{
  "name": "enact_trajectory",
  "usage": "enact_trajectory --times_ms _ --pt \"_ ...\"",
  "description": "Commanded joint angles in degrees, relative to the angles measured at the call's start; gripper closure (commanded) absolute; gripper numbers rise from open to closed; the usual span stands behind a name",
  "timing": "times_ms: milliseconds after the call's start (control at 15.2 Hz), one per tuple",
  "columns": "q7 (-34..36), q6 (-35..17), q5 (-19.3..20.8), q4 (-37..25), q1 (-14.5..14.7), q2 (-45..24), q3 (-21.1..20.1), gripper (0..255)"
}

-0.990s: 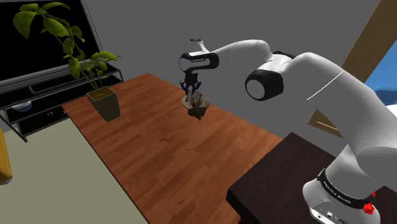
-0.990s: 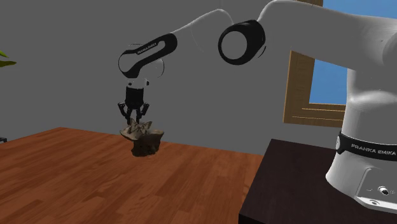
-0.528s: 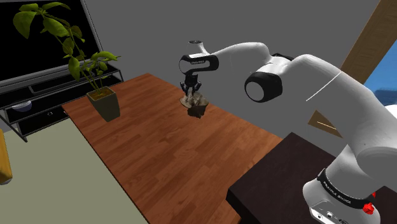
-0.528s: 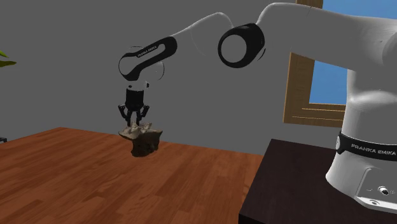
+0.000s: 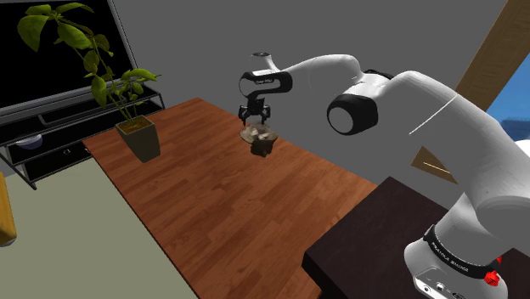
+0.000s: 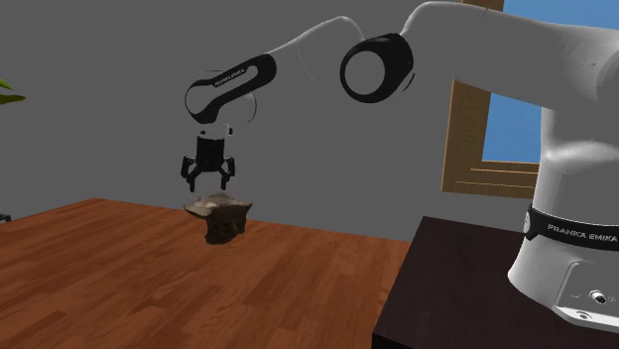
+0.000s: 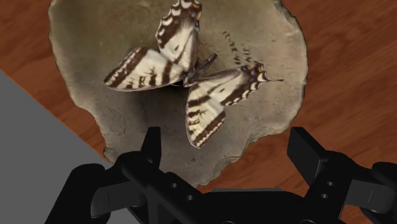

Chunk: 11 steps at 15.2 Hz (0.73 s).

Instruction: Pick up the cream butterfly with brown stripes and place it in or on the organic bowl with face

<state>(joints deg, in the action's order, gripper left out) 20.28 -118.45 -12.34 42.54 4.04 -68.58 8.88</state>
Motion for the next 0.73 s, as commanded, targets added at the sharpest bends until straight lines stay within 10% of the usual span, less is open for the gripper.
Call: enact_trajectory --times_ms 0,660 --pt "-0.2 -0.1 0.0 3.7 0.4 3.6 0.2 0" --pt "-0.4 0.7 0.1 6.3 0.6 6.9 0.4 0"
